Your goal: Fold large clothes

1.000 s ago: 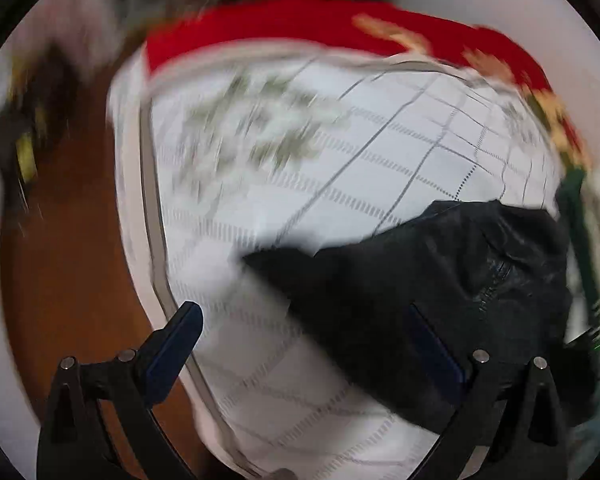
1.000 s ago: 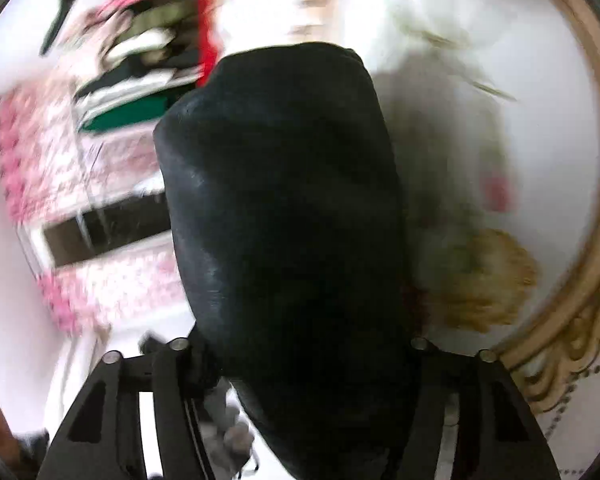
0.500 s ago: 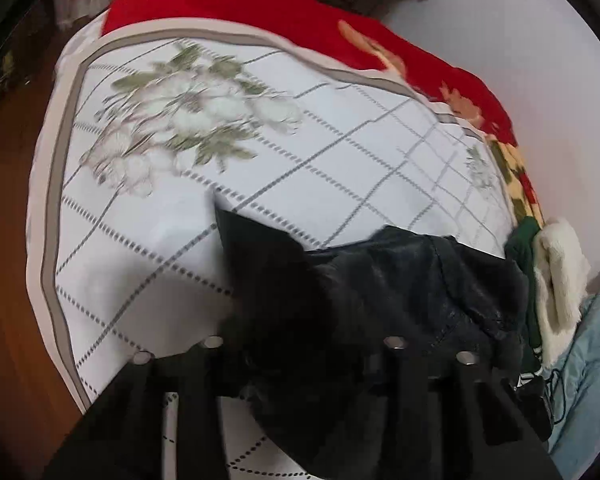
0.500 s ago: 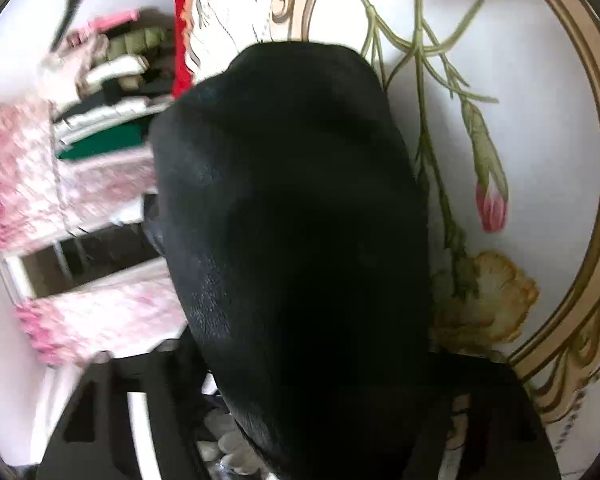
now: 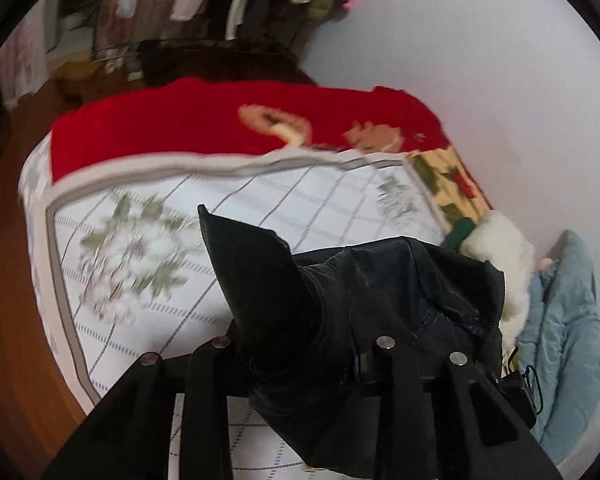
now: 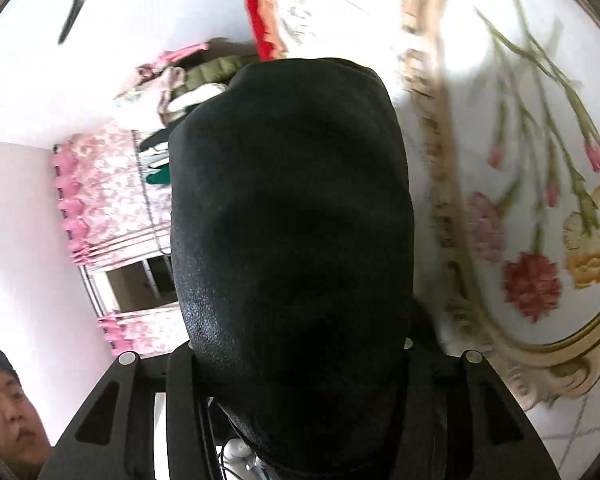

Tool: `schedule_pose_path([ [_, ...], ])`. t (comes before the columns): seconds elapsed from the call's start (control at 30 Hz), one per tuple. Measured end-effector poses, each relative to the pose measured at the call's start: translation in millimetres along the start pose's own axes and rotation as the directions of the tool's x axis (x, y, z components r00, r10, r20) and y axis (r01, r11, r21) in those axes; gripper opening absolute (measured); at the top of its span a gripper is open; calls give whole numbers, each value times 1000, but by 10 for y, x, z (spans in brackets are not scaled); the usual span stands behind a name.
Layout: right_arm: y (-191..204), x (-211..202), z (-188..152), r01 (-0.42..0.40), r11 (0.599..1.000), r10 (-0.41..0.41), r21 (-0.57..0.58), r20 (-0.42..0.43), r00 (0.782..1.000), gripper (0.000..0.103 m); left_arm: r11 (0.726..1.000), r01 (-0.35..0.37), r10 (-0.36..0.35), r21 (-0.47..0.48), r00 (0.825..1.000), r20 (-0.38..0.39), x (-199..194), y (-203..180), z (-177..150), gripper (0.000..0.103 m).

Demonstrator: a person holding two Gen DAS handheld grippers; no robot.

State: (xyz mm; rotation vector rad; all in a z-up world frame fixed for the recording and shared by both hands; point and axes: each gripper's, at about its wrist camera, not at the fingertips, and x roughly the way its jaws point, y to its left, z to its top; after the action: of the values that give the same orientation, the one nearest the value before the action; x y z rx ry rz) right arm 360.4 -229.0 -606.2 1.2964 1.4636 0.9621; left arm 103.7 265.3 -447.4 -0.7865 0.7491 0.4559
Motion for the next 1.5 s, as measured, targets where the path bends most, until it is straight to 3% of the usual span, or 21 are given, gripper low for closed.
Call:
schedule_pose_path([
  [0.13,477,-136,44,-18,999,20,-44,43,999,51,997,62,-63,53,998,2,-104,-404,313,29],
  [0.3,1210,-495,315,-26,995,38,-100,112,993,51,983,154,-156,100,988,17,-44,-1205,738,29],
  [0.4,1703,-745,727,-22,989,45,-144,157,987,51,972,203,-208,118,978,31,151,-1758,938,29],
  [0.67,2348,-1613,2080,43,975,4,-217,213,977,51,949,298,-299,105,954,1,1155,-3112,1282,29],
  [0.83,2340,-1943,3096,66,976,-22,-206,210,978,51,940,313,-314,135,949,-18,1893,-3712,1326,29],
  [1.0,1839,-2199,3966,78,990,-54,-119,193,980,51,948,255,-236,191,965,-118,2835,-3980,1159,29],
  [1.1,1404,-2296,4217,99,992,-79,-73,239,968,54,950,208,-169,233,970,-176,3214,-4038,1038,35],
  [1.17,1279,-2354,4273,110,993,-94,-45,269,958,59,941,208,-161,265,969,-189,3269,-4078,1011,39],
  [1.23,1284,-2381,4277,167,985,-147,-45,291,945,75,929,194,-142,315,973,-181,3241,-4151,1003,51],
  [1.27,1342,-2394,4257,230,972,-205,-47,305,930,79,919,163,-110,360,980,-164,3200,-4194,1006,58],
  [1.3,1418,-2400,4224,301,952,-268,-56,323,908,86,911,143,-87,387,984,-158,3204,-4245,1008,79],
  [1.33,1523,-2414,4166,386,921,-343,-60,348,873,94,903,123,-65,412,986,-153,3181,-4274,1005,93],
  [1.4,1707,-2394,4027,527,846,-463,-83,379,802,94,894,103,-42,436,988,-147,3121,-4279,1023,96],
  [1.47,1890,-2342,3826,676,730,-580,-99,432,690,97,882,62,-1,467,992,-128,3012,-4301,1024,97],
  [1.5,1929,-2294,3735,746,659,-639,-95,453,622,103,875,44,17,482,992,-121,2989,-4310,1037,97],
])
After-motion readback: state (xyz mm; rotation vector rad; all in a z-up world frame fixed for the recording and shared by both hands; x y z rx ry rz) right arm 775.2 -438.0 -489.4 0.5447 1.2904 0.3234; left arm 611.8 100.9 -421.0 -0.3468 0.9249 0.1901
